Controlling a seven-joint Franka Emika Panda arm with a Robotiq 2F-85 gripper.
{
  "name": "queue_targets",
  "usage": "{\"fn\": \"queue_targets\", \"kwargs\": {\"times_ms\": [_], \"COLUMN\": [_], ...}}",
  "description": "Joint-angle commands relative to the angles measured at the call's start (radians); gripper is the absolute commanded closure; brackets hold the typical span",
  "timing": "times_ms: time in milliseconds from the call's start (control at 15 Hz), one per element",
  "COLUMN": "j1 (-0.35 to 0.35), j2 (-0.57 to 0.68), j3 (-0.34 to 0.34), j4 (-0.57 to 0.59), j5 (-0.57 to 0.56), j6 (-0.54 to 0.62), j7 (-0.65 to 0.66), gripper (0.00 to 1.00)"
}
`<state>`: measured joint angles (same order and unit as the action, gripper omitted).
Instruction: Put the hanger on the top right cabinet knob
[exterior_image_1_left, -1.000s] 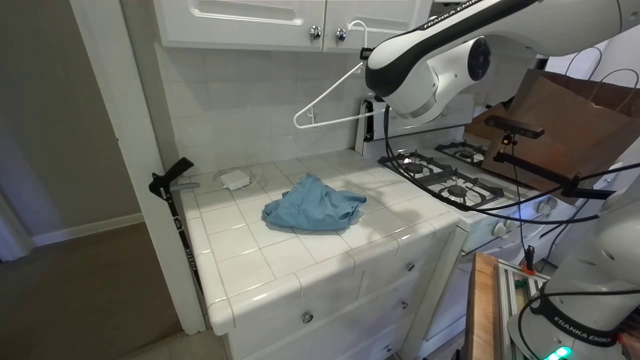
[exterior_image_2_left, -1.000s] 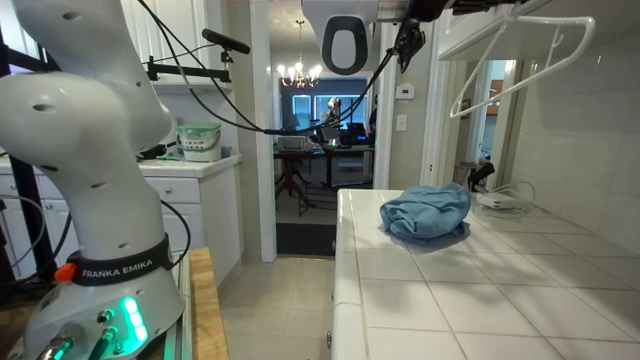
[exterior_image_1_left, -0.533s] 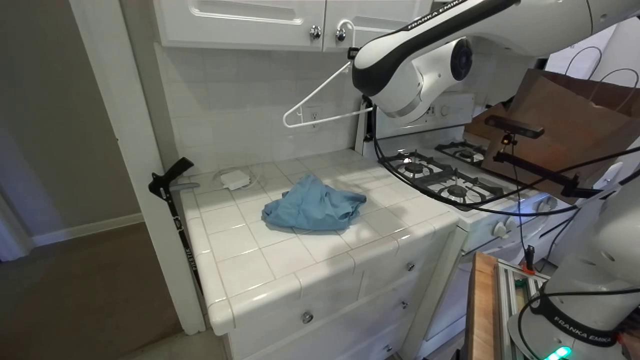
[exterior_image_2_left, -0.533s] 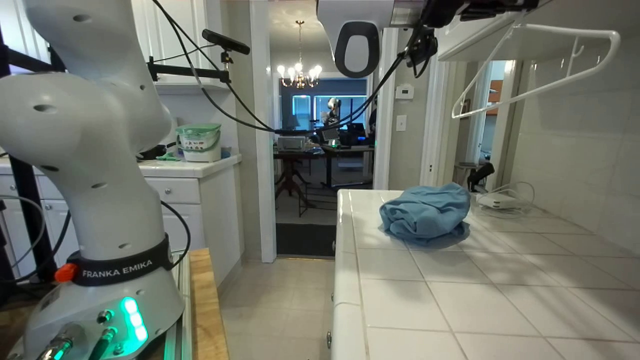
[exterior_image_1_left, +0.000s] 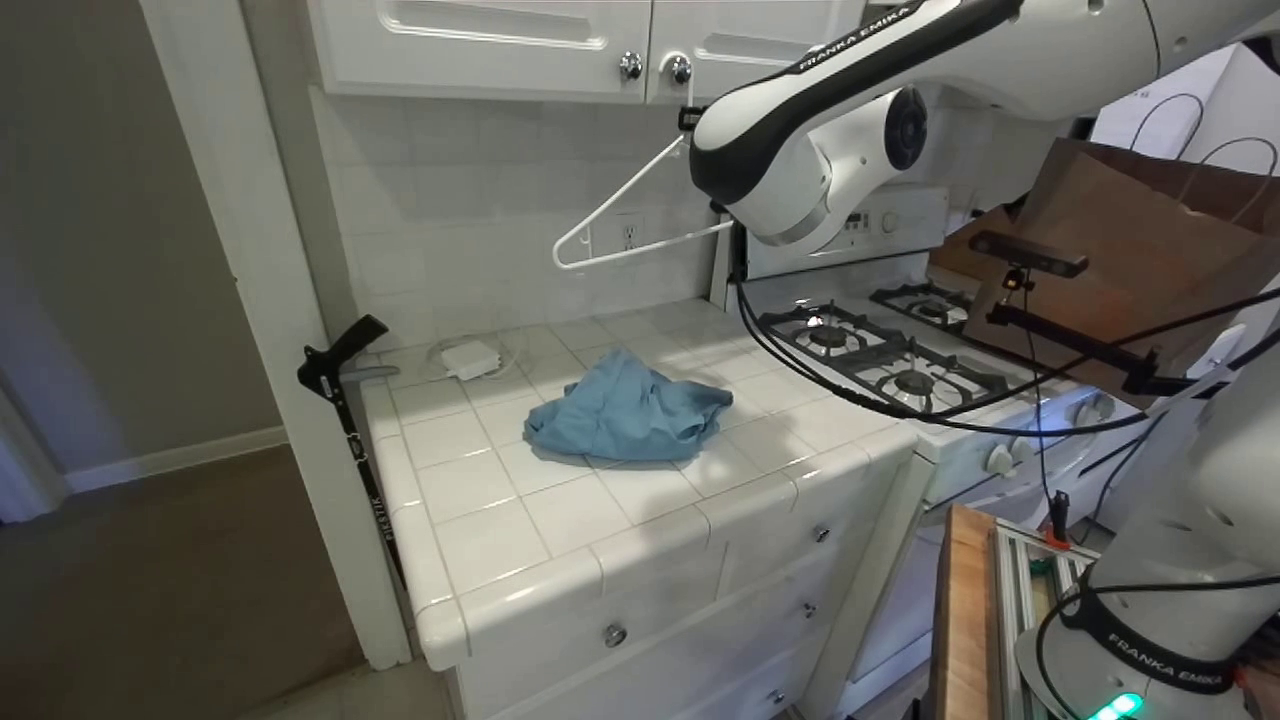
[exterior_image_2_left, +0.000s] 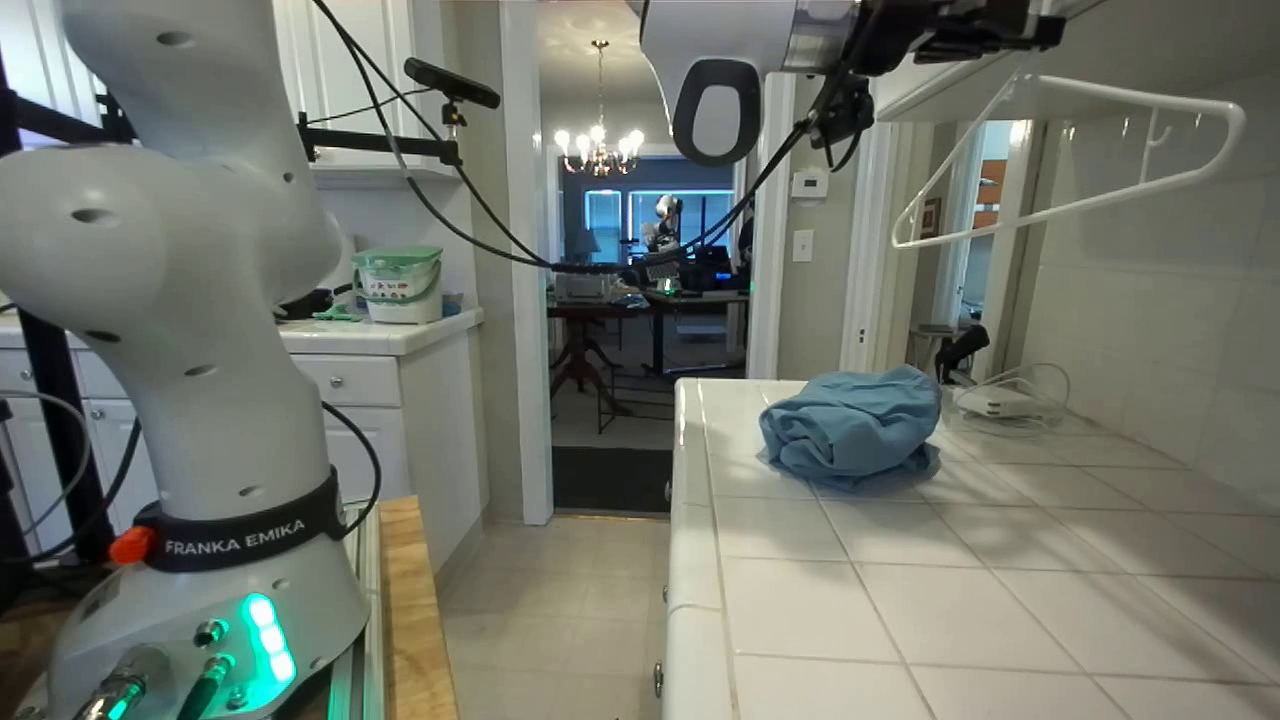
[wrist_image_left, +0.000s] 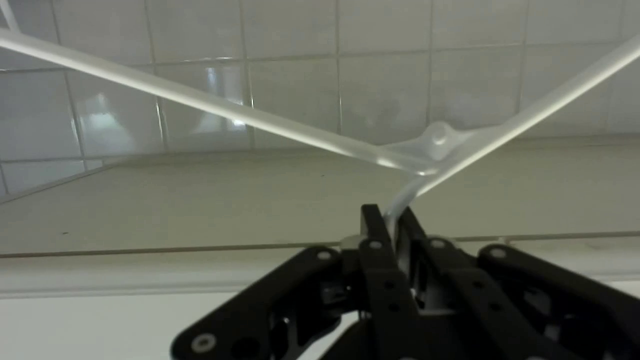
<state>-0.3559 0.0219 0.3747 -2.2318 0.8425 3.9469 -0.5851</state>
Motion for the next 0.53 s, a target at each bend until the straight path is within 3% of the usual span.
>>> {"fn": "queue_targets", "kwargs": {"times_ms": [0,133,200,267,467], "j1": [0.003,0.005,0.007,0.008,0.011], "j2": [0.034,0.036,0.034,0.032,0.012], "j3": [0.002,0.001,0.002,0.002,0.005], "j4": [0.028,0.029,0.030,0.028,0.021], "j5": [-0.008,0.002,0.020,0.020,0.035], "j6": [0.012,0.012,0.010,0.010,0.018], "j7": [-0.018,-0.025,-0.037,-0.037,-0.050], "gripper": [0.98,0.98,0.65,0.64,0.44]}}
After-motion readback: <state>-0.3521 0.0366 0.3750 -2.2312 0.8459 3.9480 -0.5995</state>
